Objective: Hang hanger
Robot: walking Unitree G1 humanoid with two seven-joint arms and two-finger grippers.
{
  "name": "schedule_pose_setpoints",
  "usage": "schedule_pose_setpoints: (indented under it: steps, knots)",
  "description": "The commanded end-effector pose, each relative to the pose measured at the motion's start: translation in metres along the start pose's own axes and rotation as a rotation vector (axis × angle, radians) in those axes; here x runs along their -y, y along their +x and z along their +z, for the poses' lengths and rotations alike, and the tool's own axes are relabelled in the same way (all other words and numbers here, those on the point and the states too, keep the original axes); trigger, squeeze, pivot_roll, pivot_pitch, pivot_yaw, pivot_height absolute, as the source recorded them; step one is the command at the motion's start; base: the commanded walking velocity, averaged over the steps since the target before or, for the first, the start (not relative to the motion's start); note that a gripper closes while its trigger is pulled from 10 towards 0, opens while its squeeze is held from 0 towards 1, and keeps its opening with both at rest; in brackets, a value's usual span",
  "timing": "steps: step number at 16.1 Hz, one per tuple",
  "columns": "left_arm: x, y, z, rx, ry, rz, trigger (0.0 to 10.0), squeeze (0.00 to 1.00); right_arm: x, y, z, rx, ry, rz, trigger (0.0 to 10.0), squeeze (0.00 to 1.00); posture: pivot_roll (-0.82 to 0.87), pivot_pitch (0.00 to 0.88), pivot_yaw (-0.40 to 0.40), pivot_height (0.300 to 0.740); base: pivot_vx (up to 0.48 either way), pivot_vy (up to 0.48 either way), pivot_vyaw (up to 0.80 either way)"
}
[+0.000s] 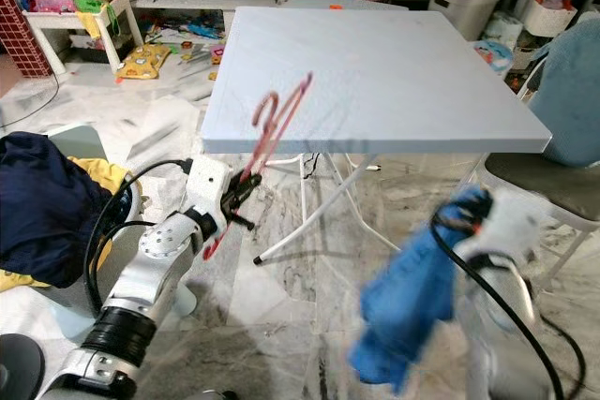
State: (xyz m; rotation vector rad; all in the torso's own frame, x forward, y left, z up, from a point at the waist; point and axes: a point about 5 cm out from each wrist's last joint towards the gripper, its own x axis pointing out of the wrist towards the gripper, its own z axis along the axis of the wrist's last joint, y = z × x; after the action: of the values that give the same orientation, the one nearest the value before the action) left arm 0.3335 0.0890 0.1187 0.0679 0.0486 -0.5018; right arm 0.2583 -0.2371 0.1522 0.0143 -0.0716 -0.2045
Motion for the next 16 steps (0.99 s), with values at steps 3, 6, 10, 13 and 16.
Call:
schedule_pose_setpoints:
  steps: [3, 6, 10, 13, 16]
  knots:
    - [-0.005, 0.005, 0.006, 0.028, 0.021, 0.034, 10.0, 0.0, -0.018, 0.002, 0.013, 0.047, -0.021, 0.127, 10.0, 0.0, 0.03, 0.0, 0.021, 0.74, 0.0, 0.0, 0.0]
    - [-0.012, -0.001, 0.004, 0.043, -0.037, 0.065, 10.0, 0.0, -0.02, -0.004, 0.005, 0.032, -0.008, 0.111, 10.0, 0.0, 0.05, 0.0, -0.002, 0.74, 0.0, 0.0, 0.0]
    - [-0.011, -0.012, -0.001, 0.039, -0.167, 0.065, 10.0, 0.0, -0.023, -0.014, 0.004, 0.077, -0.053, 0.024, 10.0, 0.0, 0.06, 0.0, -0.017, 0.74, 0.0, 0.0, 0.0]
    - [-0.006, -0.012, 0.0, 0.038, -0.195, 0.011, 10.0, 0.0, -0.021, -0.016, 0.006, 0.094, -0.073, -0.016, 10.0, 0.0, 0.05, 0.0, -0.019, 0.74, 0.0, 0.0, 0.0]
    - [-0.008, -0.012, 0.002, 0.033, -0.181, -0.014, 10.0, 0.0, -0.016, -0.02, 0.009, 0.1, -0.085, -0.015, 10.0, 0.0, 0.05, 0.0, -0.028, 0.74, 0.0, 0.0, 0.0]
